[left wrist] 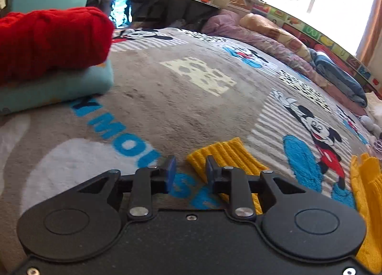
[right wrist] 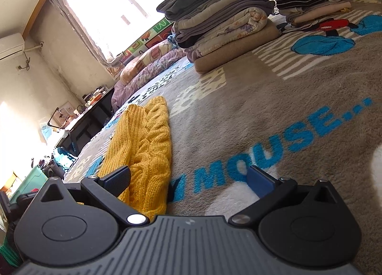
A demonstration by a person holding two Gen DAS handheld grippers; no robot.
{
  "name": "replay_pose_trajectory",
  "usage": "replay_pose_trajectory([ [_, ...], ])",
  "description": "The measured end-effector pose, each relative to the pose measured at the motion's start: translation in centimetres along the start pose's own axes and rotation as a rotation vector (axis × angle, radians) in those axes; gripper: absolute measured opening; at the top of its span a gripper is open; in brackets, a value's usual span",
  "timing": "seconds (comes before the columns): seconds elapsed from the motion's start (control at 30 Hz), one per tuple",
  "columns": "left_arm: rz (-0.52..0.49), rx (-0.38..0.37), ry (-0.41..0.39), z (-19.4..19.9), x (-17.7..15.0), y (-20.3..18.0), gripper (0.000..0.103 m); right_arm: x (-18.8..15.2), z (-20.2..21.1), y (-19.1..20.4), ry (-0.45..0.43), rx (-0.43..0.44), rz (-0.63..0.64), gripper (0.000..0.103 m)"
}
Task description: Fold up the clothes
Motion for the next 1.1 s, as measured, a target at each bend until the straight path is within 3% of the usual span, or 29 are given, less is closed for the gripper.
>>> replay_pose_trajectory([
  [0.07,0.007,-0.040,-0.038,1.4,0.7,-0.9,0.026,-0.1,0.1,0.2,0.004,-0.011,0.018,0.102],
  [0.13,-0.035,-0.086,-0.068,2.7,1.3,-2.5,0.043,-0.1,0.2,0.3,0.000,-0.027,0.036,0.099],
  [0.27,-0.037,-0.185,-0.044,4.5,1.2,-5.8,0.056,0.2,0.8,1.3,-0.039,-0.048,0.088,0.089],
  [0.33,-0.029,-0.230,-0.019,5.5,0.9,-7.5,0.068,0.6,1.4,2.6,-0.071,-0.039,0.146,0.075],
  [0.43,-0.016,-0.274,0.050,6.5,-0.8,-9.6,0.080,0.9,2.1,5.0,-0.096,-0.004,0.242,0.071],
  [0.63,0.064,-0.393,0.264,5.1,-5.5,-13.1,0.083,1.5,1.2,9.9,-0.056,0.039,0.370,0.069],
  [0.83,-0.128,-0.353,0.299,3.4,-7.5,-14.4,0.083,2.7,-1.6,13.5,0.041,0.056,0.424,0.069],
  [1.1,-0.141,-0.317,0.333,1.3,-8.6,-13.1,0.087,5.3,-7.3,17.9,0.119,0.064,0.489,0.068],
])
Point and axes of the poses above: each gripper's, at about its wrist camera, not at the fingertips, and z roughly against the way its jaws point, y to its left, x to its top, the point moved 8 cm from there along -z, roughly the way its jaws point, and after that the axes turned 12 degrees about -x, right-handed, at the moved point
